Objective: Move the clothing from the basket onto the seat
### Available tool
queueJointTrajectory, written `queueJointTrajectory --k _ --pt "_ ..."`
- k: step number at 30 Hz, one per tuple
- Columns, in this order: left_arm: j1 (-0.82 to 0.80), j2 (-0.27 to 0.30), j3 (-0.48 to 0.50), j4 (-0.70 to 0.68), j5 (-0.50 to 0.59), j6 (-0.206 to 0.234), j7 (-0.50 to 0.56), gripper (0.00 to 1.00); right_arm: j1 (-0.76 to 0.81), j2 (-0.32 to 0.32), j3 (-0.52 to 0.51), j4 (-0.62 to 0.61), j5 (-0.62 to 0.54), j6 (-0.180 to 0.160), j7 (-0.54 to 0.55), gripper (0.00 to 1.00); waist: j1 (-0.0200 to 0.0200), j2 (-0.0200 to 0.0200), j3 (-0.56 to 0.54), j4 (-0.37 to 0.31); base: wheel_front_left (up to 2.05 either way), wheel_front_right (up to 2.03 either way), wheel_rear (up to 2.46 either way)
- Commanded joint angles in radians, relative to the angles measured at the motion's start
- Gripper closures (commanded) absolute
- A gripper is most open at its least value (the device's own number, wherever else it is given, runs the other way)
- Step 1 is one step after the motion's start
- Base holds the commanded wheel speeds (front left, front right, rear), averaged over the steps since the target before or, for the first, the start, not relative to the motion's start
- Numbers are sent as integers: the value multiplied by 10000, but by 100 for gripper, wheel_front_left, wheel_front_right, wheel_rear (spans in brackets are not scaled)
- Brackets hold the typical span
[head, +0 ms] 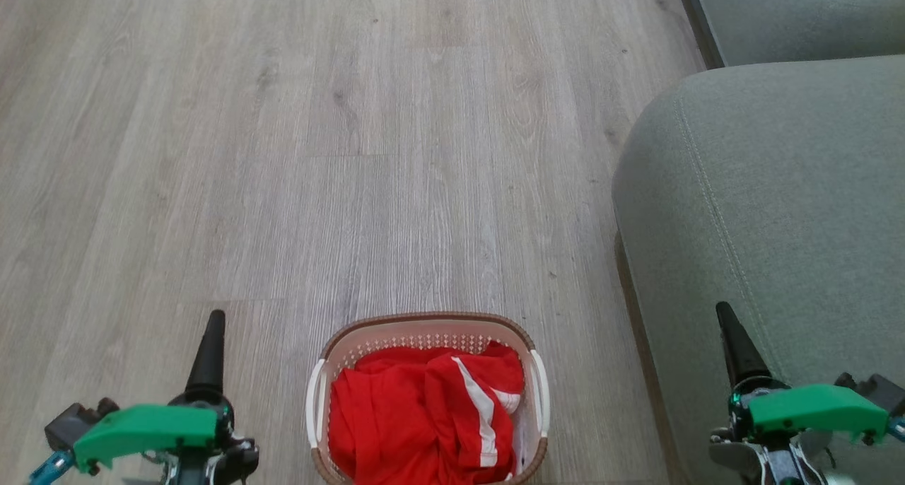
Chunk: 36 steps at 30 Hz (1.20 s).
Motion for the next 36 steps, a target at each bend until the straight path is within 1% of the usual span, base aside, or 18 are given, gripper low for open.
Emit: queueJointTrajectory --k 1,17,36 --pt "-271 112 25 -447 302 44 -136 0 -457 -69 113 -428 -254 0 -115 0 0 0 -4 2 0 0 0" --pt "-7 130 -191 -858 3474 421 -604 0 -387 -75 560 -771 -2558 -1 -586 0 0 0 -38 47 0 0 0" --pt "314 188 -566 -1274 6241 925 -1160 0 -420 -83 1082 -852 -4897 -1 -1146 0 0 0 -59 71 0 0 0"
